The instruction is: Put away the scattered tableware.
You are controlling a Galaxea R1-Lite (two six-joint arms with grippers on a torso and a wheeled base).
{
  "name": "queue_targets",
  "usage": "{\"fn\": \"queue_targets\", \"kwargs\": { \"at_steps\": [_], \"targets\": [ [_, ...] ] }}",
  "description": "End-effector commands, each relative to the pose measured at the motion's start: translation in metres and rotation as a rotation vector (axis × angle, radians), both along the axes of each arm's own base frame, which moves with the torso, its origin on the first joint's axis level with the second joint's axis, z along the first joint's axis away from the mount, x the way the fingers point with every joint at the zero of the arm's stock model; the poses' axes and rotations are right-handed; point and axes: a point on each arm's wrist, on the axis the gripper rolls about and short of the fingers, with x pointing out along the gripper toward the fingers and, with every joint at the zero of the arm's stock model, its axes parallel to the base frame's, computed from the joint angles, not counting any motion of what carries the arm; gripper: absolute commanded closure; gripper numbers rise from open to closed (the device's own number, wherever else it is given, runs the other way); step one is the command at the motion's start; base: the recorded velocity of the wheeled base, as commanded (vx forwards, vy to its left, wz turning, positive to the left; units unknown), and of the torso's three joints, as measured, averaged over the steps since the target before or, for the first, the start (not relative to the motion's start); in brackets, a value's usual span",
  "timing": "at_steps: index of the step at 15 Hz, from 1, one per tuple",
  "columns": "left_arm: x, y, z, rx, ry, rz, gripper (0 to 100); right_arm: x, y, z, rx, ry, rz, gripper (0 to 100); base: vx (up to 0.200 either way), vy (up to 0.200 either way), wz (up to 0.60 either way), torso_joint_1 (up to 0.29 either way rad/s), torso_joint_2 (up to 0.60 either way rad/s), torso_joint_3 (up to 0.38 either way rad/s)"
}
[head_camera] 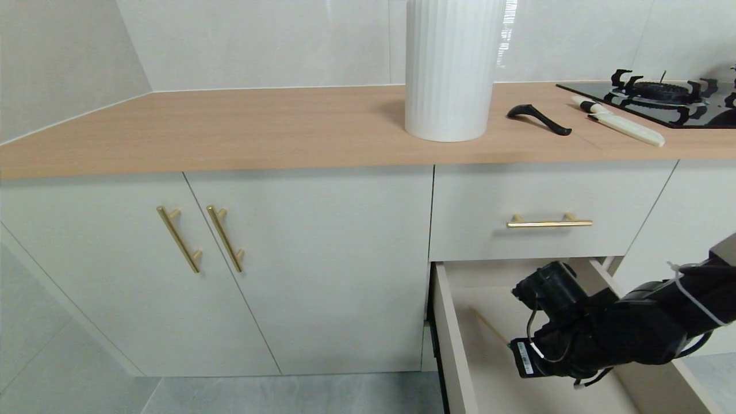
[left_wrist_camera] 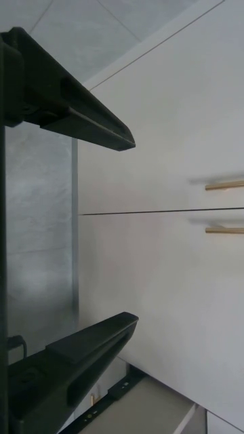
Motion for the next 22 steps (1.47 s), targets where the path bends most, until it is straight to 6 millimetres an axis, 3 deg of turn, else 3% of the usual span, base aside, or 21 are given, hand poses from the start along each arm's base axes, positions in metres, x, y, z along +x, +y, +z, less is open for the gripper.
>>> {"fn": "queue_targets", "kwargs": {
  "at_steps": [1,5,12,13,18,22],
  "targets": [
    [0.000,0.000,0.000,0.000,0.001,0.001,0,-0.001,0.007,-0.033,-0.044,0.086,0.004,100,0.000,0.000,0.00,0.000,0.00,0.000],
    [0.000,0.000,0.000,0.000,-0.001,0.001,0,0.001,0.017,-0.074,-0.095,0.046,-0.006,100,0.000,0.000,0.00,0.000,0.00,0.000],
    [0.000,0.000,0.000,0.000,-0.001,0.001,0,0.003,0.017,-0.076,-0.105,0.026,-0.033,100,0.000,0.000,0.00,0.000,0.00,0.000],
    [0.000,0.000,0.000,0.000,-0.001,0.001,0,0.004,0.017,-0.075,-0.103,0.023,-0.034,0,0.000,0.000,0.00,0.000,0.00,0.000],
    [0.000,0.000,0.000,0.000,0.001,0.001,0,0.004,0.017,-0.068,-0.082,-0.004,-0.047,0,0.000,0.000,0.00,0.000,0.00,0.000],
    [0.000,0.000,0.000,0.000,0.001,0.001,0,-0.010,0.010,-0.017,-0.008,-0.109,-0.043,0,0.000,0.000,0.00,0.000,0.00,0.000]
  ]
}}
